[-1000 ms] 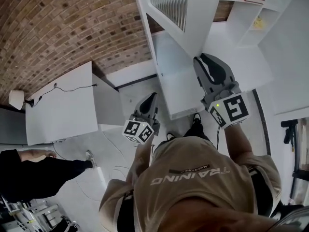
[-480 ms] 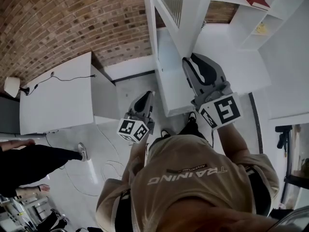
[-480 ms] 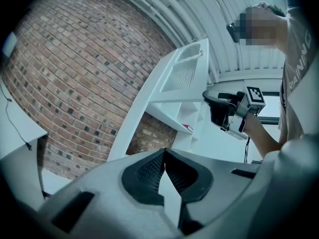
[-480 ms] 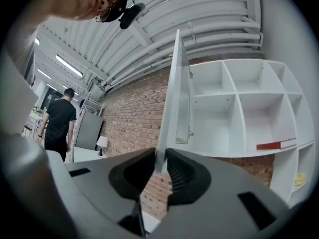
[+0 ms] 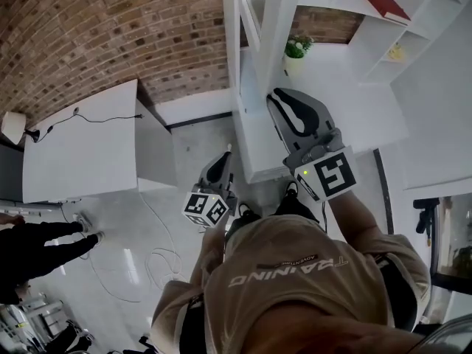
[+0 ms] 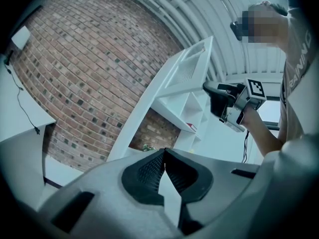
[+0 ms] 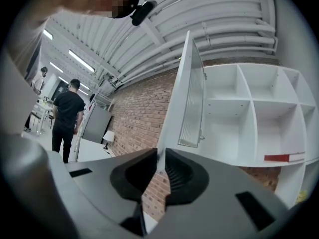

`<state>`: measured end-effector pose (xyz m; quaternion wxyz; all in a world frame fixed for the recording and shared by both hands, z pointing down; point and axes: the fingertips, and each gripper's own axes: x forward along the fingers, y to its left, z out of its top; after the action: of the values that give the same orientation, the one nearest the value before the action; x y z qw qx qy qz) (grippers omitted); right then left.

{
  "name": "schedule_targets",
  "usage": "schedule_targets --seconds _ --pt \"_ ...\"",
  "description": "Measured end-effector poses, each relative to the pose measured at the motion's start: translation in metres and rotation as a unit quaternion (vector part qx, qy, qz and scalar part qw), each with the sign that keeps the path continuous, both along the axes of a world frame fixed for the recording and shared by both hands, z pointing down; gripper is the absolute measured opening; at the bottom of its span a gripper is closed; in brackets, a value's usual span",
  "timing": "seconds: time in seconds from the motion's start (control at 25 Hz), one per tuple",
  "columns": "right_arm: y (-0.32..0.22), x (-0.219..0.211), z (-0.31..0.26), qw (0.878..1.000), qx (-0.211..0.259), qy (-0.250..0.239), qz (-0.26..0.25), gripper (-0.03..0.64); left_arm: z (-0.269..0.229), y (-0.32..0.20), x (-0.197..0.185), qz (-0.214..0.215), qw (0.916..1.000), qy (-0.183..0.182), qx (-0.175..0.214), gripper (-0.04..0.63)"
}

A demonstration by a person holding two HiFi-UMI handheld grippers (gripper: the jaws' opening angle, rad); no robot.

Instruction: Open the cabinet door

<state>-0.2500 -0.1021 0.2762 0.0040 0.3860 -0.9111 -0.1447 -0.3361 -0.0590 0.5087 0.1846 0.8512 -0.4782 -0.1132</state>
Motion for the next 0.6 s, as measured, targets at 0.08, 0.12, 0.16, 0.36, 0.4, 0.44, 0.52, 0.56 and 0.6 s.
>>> schedule_targets --seconds 0.08,0.12,0.16,0.36,0.4,0.44,0.52,0.56,0.6 --pt "0.002 0.004 0.002 1.000 0.007 0.011 -0.001 0.044 0.001 0.001 0.003 -0.003 1.0000 0.000 -0.001 0.008" --pt "0.002 0.008 0.004 1.000 0.006 0.011 -0.003 0.044 0.001 0.001 0.005 -0.004 1.0000 0.000 -0.001 0.008" --pt "0.002 0.014 0.005 1.000 0.002 0.008 -0.005 0.043 0.001 0.000 0.006 -0.006 1.0000 -0.001 0.000 0.008" --pt "-0.009 0.060 0.023 0.999 -0.035 0.000 0.010 0.018 -0.009 -0.003 0.028 -0.005 0.9999 -0.015 0.007 0.008" --pt "-0.012 0.072 0.027 0.999 -0.040 -0.002 0.017 0.015 -0.012 -0.005 0.035 0.000 0.9997 -0.021 0.011 0.008" --pt "-0.015 0.085 0.031 0.999 -0.045 -0.005 0.024 0.015 -0.014 -0.008 0.044 0.006 0.9996 -0.026 0.014 0.008" --pt "-0.021 0.110 0.042 0.998 -0.060 -0.011 0.034 0.014 -0.020 -0.015 0.064 0.013 0.9995 -0.025 0.015 0.008" --pt "-0.022 0.123 0.047 0.997 -0.067 -0.012 0.037 0.014 -0.023 -0.016 0.075 0.016 0.9996 -0.015 0.015 0.008" --pt "-0.024 0.137 0.050 0.997 -0.071 -0.011 0.039 0.014 -0.028 -0.017 0.086 0.019 0.9997 -0.001 0.014 0.008"
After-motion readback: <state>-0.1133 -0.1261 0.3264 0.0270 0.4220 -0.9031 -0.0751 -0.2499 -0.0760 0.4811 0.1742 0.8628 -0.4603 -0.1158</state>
